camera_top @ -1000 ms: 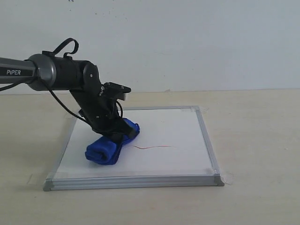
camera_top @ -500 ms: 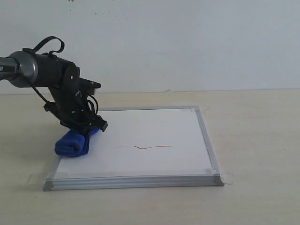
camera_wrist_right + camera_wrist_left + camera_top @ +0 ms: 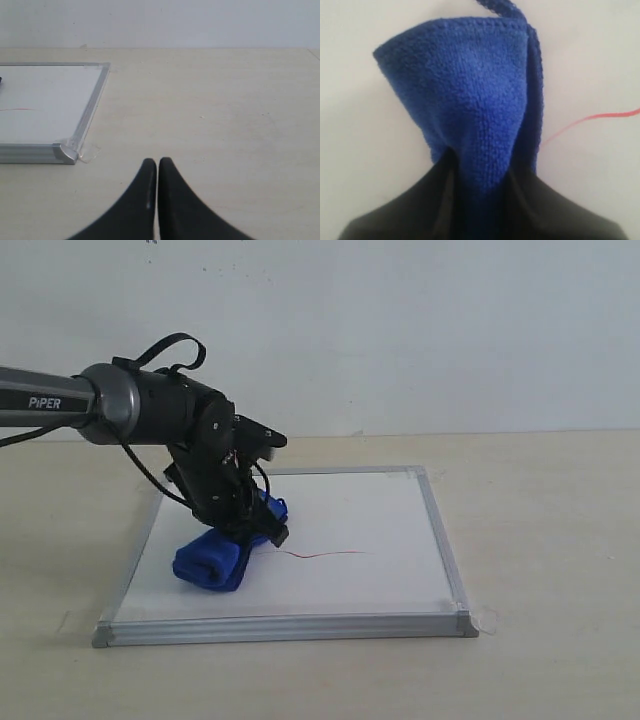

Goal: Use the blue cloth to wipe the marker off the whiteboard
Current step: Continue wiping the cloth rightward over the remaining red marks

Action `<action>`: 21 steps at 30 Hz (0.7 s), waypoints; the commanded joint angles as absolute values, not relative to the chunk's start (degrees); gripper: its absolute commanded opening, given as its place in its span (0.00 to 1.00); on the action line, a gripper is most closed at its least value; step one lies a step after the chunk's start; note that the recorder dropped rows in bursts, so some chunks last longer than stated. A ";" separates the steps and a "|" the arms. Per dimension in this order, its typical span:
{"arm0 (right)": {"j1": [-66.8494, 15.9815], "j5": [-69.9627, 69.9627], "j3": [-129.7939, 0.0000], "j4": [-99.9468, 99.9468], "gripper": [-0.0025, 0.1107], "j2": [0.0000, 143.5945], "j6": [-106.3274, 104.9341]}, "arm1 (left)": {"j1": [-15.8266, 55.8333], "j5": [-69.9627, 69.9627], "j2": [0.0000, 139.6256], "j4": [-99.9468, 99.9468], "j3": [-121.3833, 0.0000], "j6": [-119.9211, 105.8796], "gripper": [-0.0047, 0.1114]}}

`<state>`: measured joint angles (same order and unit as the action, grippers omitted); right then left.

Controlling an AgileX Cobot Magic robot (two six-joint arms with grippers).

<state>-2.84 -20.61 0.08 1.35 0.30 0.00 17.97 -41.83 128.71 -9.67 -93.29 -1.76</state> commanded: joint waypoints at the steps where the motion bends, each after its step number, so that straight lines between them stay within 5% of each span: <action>1: -2.54 -20.50 0.00 0.95 0.03 0.00 0.00 | 13.09 -44.64 130.36 -17.46 -92.03 8.91 0.07; 7: -2.54 -20.50 0.00 0.95 0.03 0.00 0.00 | 11.01 -46.24 130.36 -13.26 -92.03 7.09 0.07; 21: -2.54 -20.50 0.00 0.95 0.03 0.00 0.00 | 24.29 -38.94 130.36 -1.48 -92.03 -5.61 0.07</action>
